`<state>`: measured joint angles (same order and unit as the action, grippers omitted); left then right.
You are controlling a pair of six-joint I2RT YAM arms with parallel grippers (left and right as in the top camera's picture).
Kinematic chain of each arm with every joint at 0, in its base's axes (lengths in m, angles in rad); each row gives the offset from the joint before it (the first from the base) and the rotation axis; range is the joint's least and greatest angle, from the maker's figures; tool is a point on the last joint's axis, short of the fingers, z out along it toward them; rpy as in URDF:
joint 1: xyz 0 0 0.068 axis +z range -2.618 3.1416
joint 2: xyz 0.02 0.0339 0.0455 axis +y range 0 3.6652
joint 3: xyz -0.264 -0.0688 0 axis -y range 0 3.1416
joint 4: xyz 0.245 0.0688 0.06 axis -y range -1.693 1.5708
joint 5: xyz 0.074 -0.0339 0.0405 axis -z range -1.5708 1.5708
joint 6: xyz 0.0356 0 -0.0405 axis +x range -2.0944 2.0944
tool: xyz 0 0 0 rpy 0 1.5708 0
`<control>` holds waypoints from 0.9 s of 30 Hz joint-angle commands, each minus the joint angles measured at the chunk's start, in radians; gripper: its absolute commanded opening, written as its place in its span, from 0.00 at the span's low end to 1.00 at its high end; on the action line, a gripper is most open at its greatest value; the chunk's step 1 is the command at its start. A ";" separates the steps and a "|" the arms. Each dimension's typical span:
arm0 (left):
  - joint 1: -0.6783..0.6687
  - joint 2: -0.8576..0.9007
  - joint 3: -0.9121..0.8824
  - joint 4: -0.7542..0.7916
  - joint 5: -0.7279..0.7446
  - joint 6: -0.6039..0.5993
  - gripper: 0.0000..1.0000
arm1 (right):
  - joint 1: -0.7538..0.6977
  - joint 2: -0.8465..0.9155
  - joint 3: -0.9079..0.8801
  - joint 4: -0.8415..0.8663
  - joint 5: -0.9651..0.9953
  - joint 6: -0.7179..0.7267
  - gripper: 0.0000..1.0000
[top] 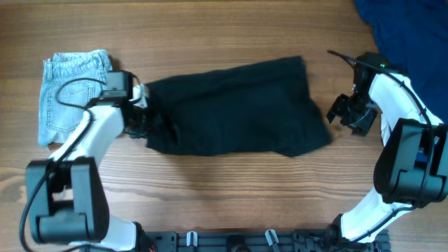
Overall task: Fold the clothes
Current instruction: 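Grasp the right end with the right gripper and fold it leftward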
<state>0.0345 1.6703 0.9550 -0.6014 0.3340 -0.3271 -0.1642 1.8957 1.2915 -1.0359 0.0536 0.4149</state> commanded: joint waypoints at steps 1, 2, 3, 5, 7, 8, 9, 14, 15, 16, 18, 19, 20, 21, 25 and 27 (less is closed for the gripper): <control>0.048 -0.057 0.021 -0.009 -0.041 0.035 0.04 | 0.008 -0.055 0.096 -0.004 -0.168 -0.148 0.56; 0.047 -0.062 0.031 -0.030 -0.047 0.036 0.04 | 0.023 -0.076 0.096 0.019 -0.329 -0.240 0.47; 0.046 -0.062 0.050 -0.062 -0.052 0.036 0.04 | 0.047 -0.083 0.096 0.033 -0.455 -0.304 0.34; 0.046 -0.063 0.119 -0.138 -0.051 0.036 0.04 | 0.122 -0.080 0.089 0.060 -0.553 -0.318 0.04; 0.046 -0.062 0.236 -0.255 -0.051 0.035 0.04 | 0.257 -0.080 0.071 0.134 -0.623 -0.308 0.04; 0.046 -0.063 0.267 -0.278 -0.051 0.035 0.04 | 0.318 -0.079 0.068 0.167 -0.622 -0.299 0.04; 0.046 -0.063 0.298 -0.297 -0.039 0.034 0.04 | 0.373 -0.077 0.068 0.190 -0.604 -0.272 0.04; 0.020 -0.062 0.333 -0.309 0.153 0.032 0.04 | 0.623 0.020 0.068 0.378 -0.594 -0.060 0.04; 0.007 -0.063 0.333 -0.309 0.156 0.031 0.04 | 0.662 0.045 0.068 0.409 -0.592 -0.023 0.04; -0.004 -0.063 0.334 -0.311 0.162 0.024 0.04 | 0.689 0.067 0.068 0.428 -0.575 0.015 0.04; -0.011 -0.069 0.335 -0.308 0.260 -0.003 0.04 | 0.735 0.140 0.068 0.463 -0.525 0.085 0.04; -0.010 -0.076 0.336 -0.308 0.291 -0.013 0.04 | 0.753 0.179 0.068 0.484 -0.546 0.094 0.04; -0.010 -0.083 0.336 -0.308 0.292 -0.032 0.04 | 0.764 0.204 0.068 0.497 -0.558 0.095 0.04; -0.010 -0.092 0.336 -0.304 0.304 -0.046 0.04 | 0.775 0.225 0.068 0.506 -0.563 0.113 0.04; -0.010 -0.169 0.336 -0.221 0.395 -0.093 0.04 | 0.818 0.261 0.068 0.533 -0.565 0.139 0.04; -0.011 -0.209 0.336 -0.174 0.394 -0.100 0.04 | 0.847 0.261 0.068 0.573 -0.591 0.166 0.04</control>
<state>0.0250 1.5471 1.2671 -0.8291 0.6579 -0.3923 0.6388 2.1262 1.3628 -0.4866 -0.5095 0.5343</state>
